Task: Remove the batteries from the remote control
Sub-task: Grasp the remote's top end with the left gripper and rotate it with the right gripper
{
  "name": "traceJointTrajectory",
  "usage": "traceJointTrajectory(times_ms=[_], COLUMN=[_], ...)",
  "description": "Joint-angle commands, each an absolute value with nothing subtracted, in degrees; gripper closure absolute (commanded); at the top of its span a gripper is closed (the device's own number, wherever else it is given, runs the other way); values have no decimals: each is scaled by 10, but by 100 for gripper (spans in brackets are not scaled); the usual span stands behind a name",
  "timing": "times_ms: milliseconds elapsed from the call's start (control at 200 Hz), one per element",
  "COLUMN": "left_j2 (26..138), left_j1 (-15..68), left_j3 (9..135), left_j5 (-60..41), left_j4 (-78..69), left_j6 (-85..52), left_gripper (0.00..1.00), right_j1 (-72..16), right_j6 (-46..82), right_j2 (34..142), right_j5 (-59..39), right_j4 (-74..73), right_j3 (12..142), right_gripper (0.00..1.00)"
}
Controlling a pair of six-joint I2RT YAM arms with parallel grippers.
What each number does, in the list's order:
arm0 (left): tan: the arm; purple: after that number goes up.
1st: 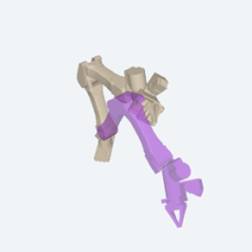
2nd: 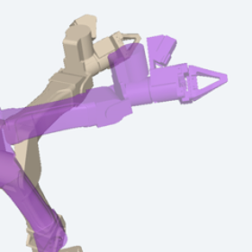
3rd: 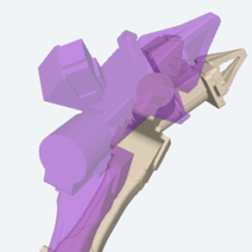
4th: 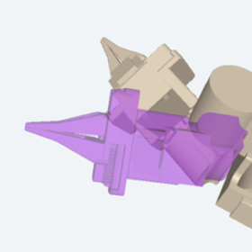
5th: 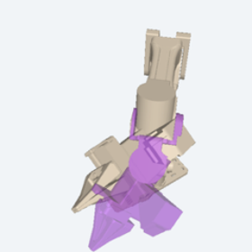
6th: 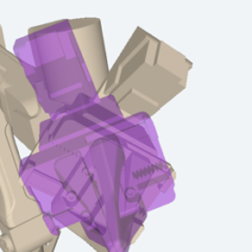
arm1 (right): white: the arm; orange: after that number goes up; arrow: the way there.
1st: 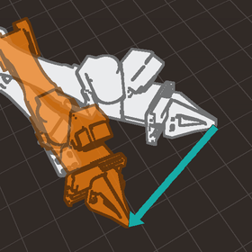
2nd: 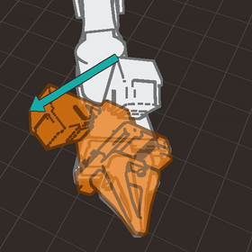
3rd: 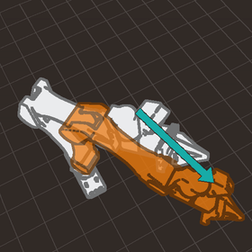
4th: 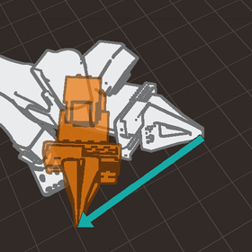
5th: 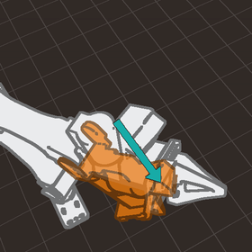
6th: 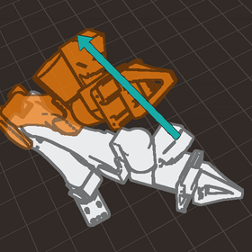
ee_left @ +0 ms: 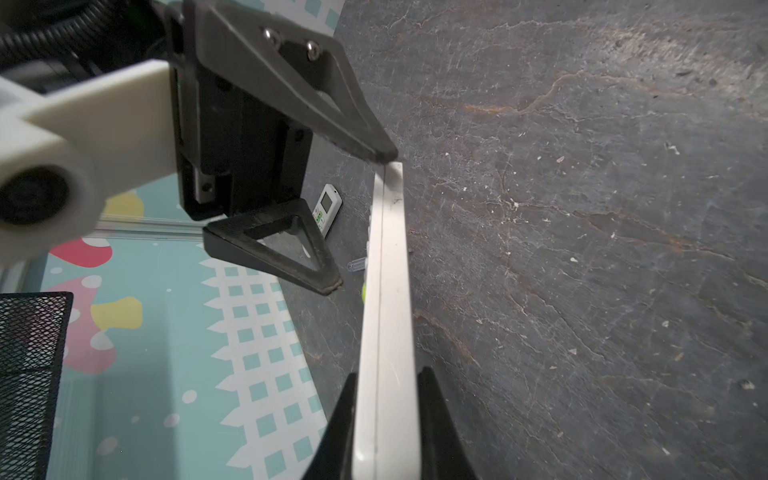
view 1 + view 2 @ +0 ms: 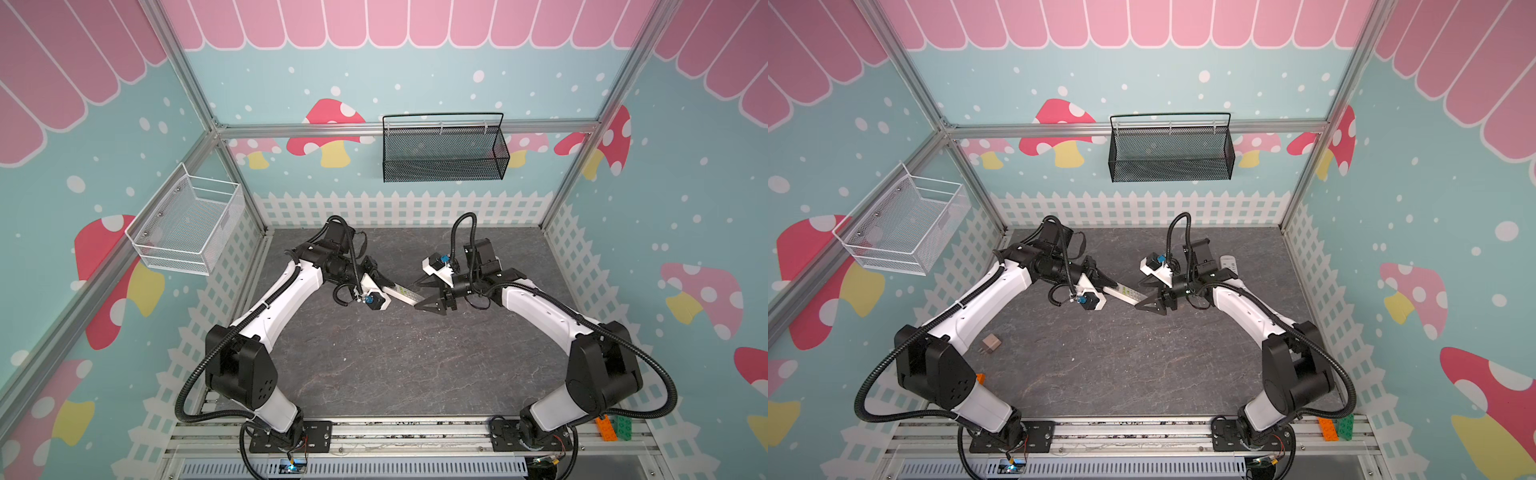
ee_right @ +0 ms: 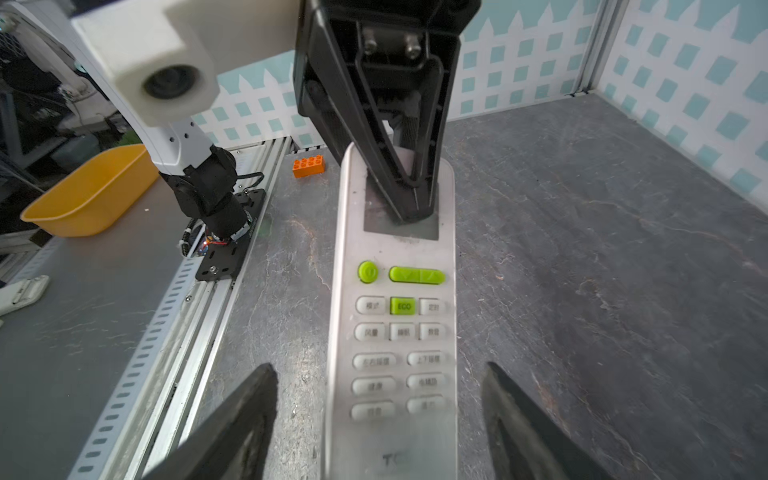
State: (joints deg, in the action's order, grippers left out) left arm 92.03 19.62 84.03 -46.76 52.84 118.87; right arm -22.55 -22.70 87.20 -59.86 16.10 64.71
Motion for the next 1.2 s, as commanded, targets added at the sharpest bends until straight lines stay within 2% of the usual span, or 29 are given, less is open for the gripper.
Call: traceJointTrajectory(times_ms=[0, 120, 250, 345, 450, 555, 731, 806, 926, 1061, 1196], left_j2=[888, 867, 877, 884, 871, 860, 859, 841, 835, 825, 821], left_j1=[187, 182, 198, 190, 171, 164, 171, 171, 167, 147, 145], left_j3=[830, 817, 855, 864, 856, 824, 739, 688, 660, 599, 594], left_j5=[-481, -453, -339, -293, -320, -375, -401, -440, -429, -475, -479], left_j4=[525, 525, 523, 524, 526, 523, 417, 355, 342, 225, 214], left_j6=[1349, 1225, 906, 734, 536, 368, 62, 28, 8, -84, -90], left_gripper=[100, 100, 100, 100, 100, 100, 100, 100, 100, 100, 100], right_j1=[-208, -184, -179, -179, -189, -214, -220, -221, -227, -241, -248], right_j6=[-237, -190, -107, -13, 78, 99, 175, 215, 258, 286, 355], right_j2=[813, 752, 707, 686, 673, 679, 735, 767, 817, 877, 921], right_j5=[-578, -542, -480, -434, -379, -352, -349, -349, -366, -396, -394], right_j4=[136, 56, -59, -180, -287, -323, -386, -419, -423, -441, -525], right_j3=[615, 556, 494, 434, 377, 346, 322, 318, 336, 340, 328], right_gripper=[16, 14, 15, 16, 17, 17, 17, 17, 18, 18, 19])
